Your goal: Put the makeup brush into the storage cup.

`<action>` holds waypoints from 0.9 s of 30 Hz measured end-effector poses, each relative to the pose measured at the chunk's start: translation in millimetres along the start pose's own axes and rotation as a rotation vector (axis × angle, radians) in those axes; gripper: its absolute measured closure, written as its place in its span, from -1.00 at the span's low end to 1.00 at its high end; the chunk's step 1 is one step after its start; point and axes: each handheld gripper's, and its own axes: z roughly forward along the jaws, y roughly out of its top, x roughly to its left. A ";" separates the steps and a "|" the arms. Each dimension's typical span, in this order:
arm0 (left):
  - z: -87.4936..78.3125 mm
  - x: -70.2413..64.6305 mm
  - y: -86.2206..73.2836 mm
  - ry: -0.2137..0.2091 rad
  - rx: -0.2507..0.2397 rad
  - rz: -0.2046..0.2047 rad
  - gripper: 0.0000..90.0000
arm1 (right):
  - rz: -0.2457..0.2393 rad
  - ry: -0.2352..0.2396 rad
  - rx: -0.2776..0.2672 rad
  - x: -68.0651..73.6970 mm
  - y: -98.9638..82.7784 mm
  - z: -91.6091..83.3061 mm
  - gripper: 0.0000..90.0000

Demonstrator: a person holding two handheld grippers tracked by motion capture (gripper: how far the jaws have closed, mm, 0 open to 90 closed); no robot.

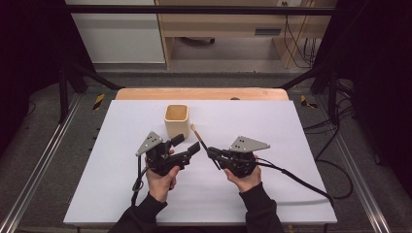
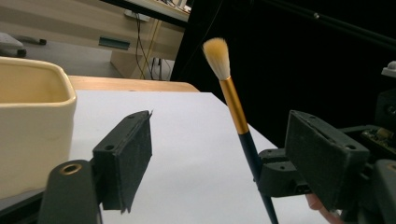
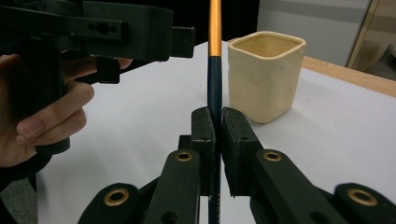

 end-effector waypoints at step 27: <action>14.9 -8.2 -8.3 -0.024 -0.014 -0.087 0.38 | -0.003 0.003 0.000 3.2 -1.5 3.1 0.87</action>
